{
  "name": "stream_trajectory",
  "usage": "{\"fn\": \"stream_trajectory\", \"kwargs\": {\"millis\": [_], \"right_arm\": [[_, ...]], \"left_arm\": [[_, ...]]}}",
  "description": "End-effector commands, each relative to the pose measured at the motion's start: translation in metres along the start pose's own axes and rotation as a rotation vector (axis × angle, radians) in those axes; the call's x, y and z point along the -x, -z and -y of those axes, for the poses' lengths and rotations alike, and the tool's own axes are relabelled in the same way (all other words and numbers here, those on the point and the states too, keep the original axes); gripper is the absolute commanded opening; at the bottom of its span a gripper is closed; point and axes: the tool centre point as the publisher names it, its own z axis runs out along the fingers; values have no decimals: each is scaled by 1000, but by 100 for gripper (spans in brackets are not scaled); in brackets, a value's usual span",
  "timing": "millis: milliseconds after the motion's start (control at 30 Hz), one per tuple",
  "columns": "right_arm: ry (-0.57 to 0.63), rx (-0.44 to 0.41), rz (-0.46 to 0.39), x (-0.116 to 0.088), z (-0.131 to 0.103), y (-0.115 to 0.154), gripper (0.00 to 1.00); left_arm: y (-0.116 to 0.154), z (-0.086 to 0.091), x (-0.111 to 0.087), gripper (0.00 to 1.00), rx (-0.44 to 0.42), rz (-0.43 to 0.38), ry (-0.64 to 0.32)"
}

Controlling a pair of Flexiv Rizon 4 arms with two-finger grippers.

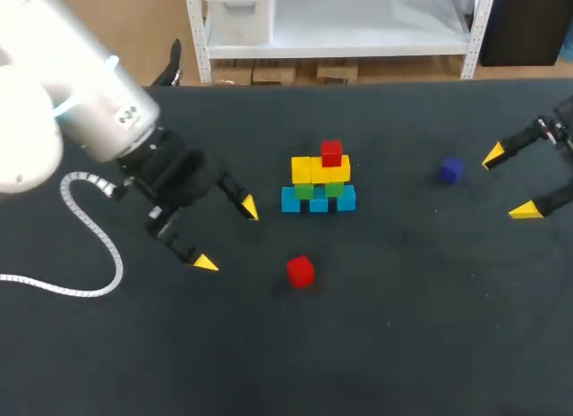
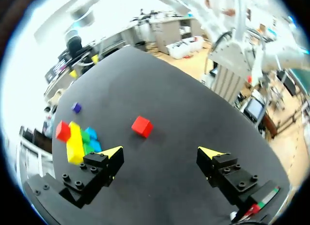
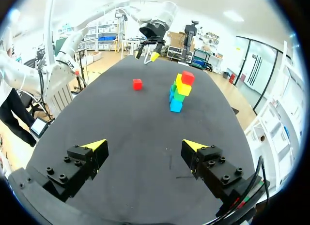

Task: Place the blue cubes, place green cubes on the blue cubes, place the yellow cubes on the green cubes, then place the red cubes on the yellow cubes, and place purple cube on the red cubes.

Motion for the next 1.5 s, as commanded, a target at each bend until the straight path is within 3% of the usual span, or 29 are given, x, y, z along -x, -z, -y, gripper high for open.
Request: {"fn": "stream_trajectory", "kwargs": {"millis": [33,300,533,833,1400,1467,1500], "right_arm": [[1,1,2,-1,1,0,100],[1,1,2,-1,1,0,100],[1,1,2,-1,1,0,100],[1,1,2,-1,1,0,100],[1,1,2,-1,1,0,100],[1,1,2,-1,1,0,100],[1,1,2,-1,1,0,100]], "left_arm": [[-18,-23,8,100,-258,-49,-175],[-45,-37,19,100,-366,-120,-241],[-61,-47,23,100,-423,-179,-225],[-79,-48,19,100,-451,-185,-196],[-94,-41,11,100,-427,-169,-132],[-94,-41,11,83,-420,-165,-127],[-94,-41,10,59,-417,-166,-125]]}}
